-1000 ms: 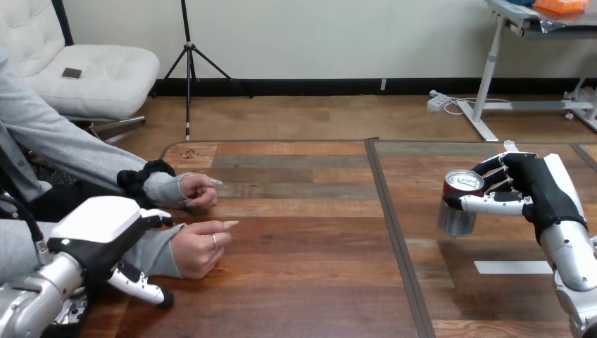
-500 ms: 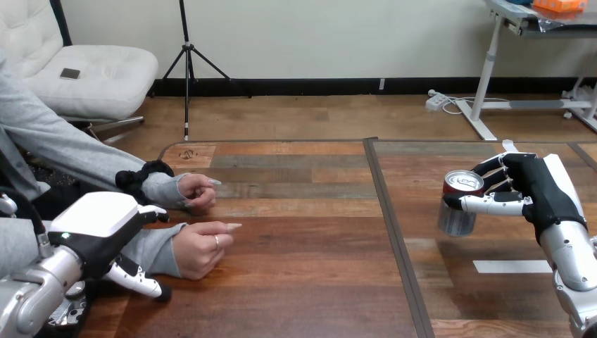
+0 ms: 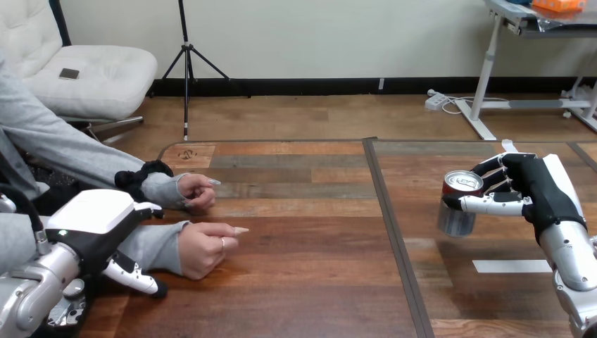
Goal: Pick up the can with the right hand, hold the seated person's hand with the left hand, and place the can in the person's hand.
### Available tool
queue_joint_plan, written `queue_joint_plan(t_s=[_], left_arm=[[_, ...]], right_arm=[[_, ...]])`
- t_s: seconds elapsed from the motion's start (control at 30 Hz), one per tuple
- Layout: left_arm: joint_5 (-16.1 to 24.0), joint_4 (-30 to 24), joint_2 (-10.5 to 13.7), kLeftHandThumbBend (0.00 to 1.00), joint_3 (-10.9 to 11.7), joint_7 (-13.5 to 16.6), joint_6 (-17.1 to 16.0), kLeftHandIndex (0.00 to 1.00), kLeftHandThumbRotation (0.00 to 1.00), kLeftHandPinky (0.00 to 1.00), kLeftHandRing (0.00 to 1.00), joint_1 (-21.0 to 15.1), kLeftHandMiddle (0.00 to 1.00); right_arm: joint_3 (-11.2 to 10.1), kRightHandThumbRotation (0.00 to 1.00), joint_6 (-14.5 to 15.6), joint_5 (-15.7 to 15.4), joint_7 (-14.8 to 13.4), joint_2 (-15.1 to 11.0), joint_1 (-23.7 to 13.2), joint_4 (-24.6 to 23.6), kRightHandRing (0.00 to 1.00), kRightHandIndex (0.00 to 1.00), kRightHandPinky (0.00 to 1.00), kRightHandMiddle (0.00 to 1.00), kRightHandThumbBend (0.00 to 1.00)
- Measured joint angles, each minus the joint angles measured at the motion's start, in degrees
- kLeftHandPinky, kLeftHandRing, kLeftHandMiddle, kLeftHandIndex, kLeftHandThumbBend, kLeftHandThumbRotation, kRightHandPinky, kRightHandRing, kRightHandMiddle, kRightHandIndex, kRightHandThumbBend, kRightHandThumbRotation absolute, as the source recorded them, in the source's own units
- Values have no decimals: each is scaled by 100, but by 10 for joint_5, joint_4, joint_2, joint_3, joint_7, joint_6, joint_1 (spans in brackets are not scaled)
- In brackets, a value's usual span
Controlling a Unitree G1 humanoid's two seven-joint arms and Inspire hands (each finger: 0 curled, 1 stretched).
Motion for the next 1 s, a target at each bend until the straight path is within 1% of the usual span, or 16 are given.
queue_joint_plan(t_s=[0.33,0.63,1.0], left_arm=[[-2,19,0,100,-1,12,-3,81,38,75,78,-6,80],[-1,26,0,100,-10,16,-2,80,36,74,78,-14,79],[-2,25,0,100,-16,15,4,78,26,70,75,-19,77]], right_arm=[[0,0,0,0,0,0,0,0,39,45,34,42,78],[0,0,0,0,0,0,0,0,38,45,33,42,78],[0,0,0,0,-1,0,0,0,38,46,33,42,78]])
